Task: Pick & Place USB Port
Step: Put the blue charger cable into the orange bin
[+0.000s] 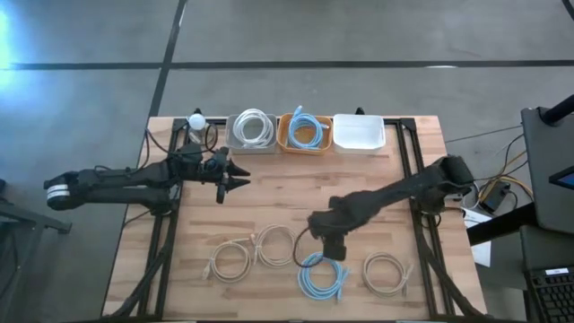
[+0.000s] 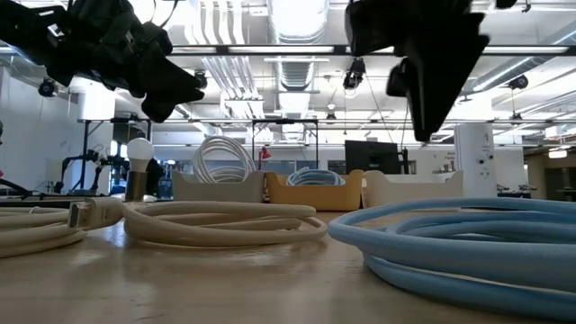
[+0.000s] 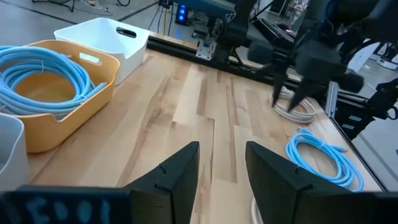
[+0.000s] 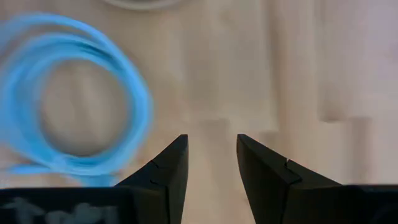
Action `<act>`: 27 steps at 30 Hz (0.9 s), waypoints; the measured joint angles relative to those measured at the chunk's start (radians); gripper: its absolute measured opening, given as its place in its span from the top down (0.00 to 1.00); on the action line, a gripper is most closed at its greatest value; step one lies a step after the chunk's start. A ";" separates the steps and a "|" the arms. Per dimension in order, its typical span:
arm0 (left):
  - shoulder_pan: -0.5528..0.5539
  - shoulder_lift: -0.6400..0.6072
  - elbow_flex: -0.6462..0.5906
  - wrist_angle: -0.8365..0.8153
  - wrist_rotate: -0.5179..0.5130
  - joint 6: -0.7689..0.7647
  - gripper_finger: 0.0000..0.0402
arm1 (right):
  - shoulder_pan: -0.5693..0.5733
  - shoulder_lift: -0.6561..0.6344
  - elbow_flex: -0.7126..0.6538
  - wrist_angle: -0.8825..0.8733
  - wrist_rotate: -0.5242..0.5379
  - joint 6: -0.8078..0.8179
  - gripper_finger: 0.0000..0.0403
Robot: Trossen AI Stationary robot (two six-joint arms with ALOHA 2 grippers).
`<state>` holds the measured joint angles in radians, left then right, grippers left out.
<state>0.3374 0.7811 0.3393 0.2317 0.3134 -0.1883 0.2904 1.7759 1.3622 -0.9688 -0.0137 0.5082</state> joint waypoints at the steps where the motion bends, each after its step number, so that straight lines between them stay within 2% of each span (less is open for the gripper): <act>1: 0.000 0.000 0.000 0.000 0.000 -0.002 0.61 | 0.011 -0.023 -0.038 0.060 -0.025 0.022 0.68; 4: 0.000 0.000 0.000 0.001 0.000 -0.003 0.61 | 0.044 -0.068 -0.151 0.263 -0.112 0.089 0.68; 8: 0.000 0.000 0.000 0.005 0.000 -0.010 0.61 | 0.079 -0.075 -0.255 0.451 -0.135 0.124 0.68; 16: 0.000 0.000 0.000 0.023 0.000 -0.021 0.61 | 0.080 -0.038 -0.340 0.491 -0.145 0.132 0.68; 27: 0.000 0.000 0.000 0.028 0.000 -0.021 0.61 | 0.078 -0.039 -0.398 0.659 -0.145 0.172 0.68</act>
<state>0.3374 0.7815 0.3397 0.2596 0.3133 -0.2093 0.3687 1.7367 0.9645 -0.3095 -0.1585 0.6798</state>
